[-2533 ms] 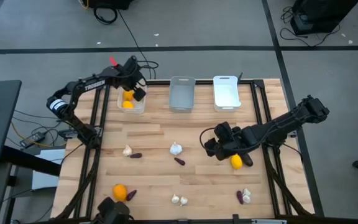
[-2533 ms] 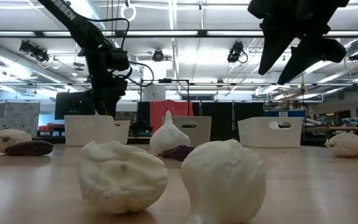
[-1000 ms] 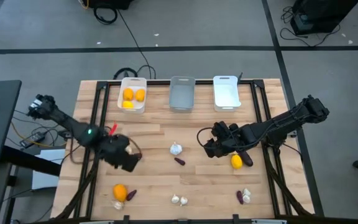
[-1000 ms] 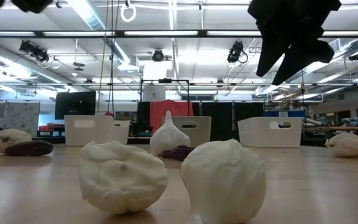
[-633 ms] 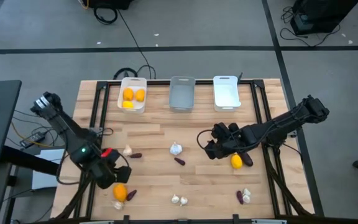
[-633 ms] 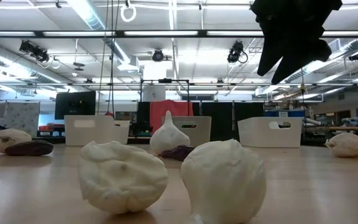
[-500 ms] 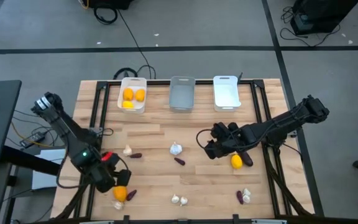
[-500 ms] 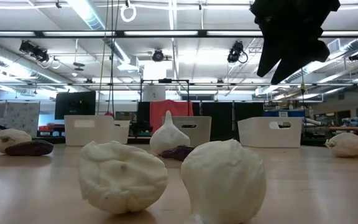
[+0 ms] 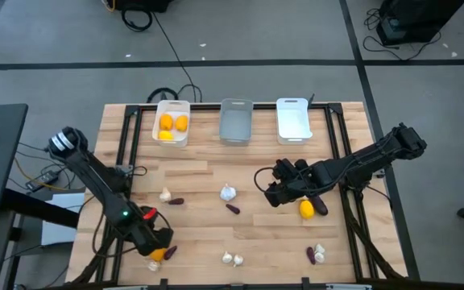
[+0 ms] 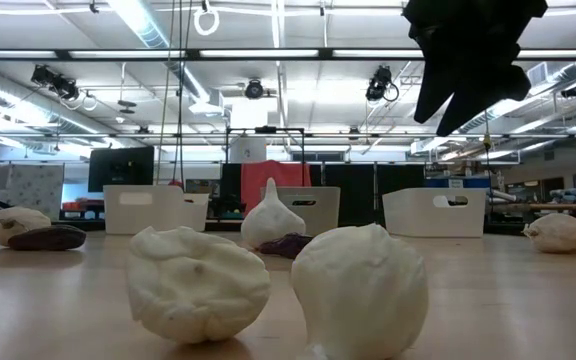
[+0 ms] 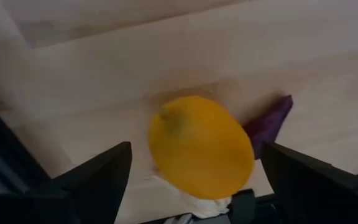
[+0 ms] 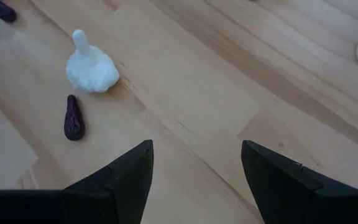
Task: Sort produce into baskets
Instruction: Put the lemon into the left white bin
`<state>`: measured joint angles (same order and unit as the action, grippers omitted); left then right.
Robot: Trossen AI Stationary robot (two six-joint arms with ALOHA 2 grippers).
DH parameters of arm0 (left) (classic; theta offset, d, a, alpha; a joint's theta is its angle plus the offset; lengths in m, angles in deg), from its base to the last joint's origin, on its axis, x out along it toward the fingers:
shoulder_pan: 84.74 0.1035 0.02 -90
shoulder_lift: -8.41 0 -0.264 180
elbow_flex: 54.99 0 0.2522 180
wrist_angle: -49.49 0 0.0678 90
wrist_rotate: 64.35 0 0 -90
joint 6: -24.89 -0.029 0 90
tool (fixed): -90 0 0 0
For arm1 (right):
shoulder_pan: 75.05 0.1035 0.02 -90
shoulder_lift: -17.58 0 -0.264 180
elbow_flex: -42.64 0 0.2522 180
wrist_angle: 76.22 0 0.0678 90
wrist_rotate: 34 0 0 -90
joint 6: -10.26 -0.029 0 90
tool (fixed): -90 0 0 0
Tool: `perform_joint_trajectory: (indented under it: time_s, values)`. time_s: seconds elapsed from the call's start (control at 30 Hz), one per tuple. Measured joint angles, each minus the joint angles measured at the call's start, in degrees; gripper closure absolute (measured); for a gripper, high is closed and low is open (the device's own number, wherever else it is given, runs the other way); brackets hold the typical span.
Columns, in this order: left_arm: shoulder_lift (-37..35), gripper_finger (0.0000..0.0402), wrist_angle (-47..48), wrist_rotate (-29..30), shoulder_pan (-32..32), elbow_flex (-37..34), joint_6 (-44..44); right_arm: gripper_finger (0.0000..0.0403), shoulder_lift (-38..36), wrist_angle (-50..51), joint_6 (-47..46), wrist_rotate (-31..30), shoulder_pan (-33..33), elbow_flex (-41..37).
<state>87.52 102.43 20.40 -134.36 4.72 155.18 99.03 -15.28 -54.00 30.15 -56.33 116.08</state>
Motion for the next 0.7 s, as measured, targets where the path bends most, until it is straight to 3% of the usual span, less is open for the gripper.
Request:
perform_joint_trajectory:
  time_s: [0.47, 0.7]
  values:
    - [5.1, 0.0046, -4.2, -0.4, 0.0, -0.3, -0.6, 0.0149, 0.0, 0.0, 0.0, 0.0, 0.0, 0.0]
    - [7.7, 0.0102, -6.9, -0.5, 0.0, -0.2, -1.4, 0.0149, 0.0, 0.0, 0.0, 0.0, 0.0, 0.0]
